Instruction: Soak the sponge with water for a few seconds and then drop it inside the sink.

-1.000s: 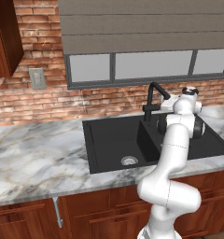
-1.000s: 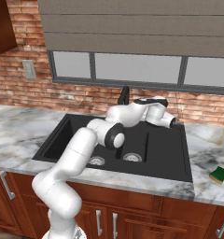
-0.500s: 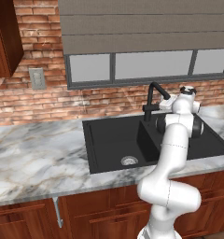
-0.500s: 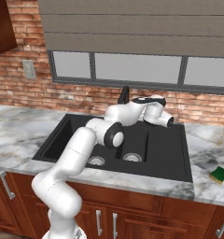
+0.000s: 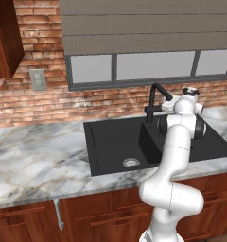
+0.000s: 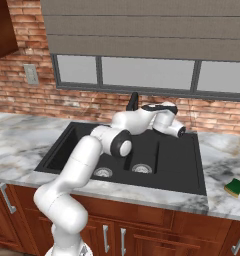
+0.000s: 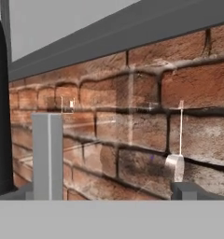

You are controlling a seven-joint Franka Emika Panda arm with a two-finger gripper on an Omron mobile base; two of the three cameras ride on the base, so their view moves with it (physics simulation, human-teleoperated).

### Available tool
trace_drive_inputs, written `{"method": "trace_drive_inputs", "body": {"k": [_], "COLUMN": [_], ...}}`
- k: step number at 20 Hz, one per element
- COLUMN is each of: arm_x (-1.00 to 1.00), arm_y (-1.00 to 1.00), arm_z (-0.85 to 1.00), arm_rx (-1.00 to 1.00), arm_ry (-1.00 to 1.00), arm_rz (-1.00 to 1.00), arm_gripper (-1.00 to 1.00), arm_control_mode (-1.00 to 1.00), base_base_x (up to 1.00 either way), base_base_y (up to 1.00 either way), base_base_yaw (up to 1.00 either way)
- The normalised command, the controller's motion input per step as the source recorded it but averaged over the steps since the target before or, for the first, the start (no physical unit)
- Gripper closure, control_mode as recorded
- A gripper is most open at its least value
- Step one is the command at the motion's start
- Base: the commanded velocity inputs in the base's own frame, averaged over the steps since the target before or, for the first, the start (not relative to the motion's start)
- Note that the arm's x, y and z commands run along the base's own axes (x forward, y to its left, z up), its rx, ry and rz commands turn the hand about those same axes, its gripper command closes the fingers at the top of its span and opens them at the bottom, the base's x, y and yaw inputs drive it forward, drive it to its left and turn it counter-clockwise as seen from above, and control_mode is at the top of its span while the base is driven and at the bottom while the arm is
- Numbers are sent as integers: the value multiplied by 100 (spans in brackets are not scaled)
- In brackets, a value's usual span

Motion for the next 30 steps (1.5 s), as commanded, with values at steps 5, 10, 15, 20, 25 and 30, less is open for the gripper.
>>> {"method": "trace_drive_inputs", "body": {"k": [5, 10, 15, 20, 25, 30], "arm_x": [0, 0, 0, 0, 0, 0], "arm_y": [-32, -31, -34, -47, -54, -50], "arm_z": [-20, -15, -16, -25, -26, -21], "arm_rx": [2, 0, 1, 5, 7, 6], "arm_ry": [-1, -2, -3, -3, -2, -1], "arm_rz": [-7, -7, -4, -2, 0, 0], "arm_gripper": [-100, -100, -100, -100, -100, -100], "arm_control_mode": [-100, -100, -100, -100, -100, -100], "base_base_x": [0, 0, 0, 0, 0, 0], "base_base_y": [0, 0, 0, 0, 0, 0], "base_base_yaw": [0, 0, 0, 0, 0, 0]}}
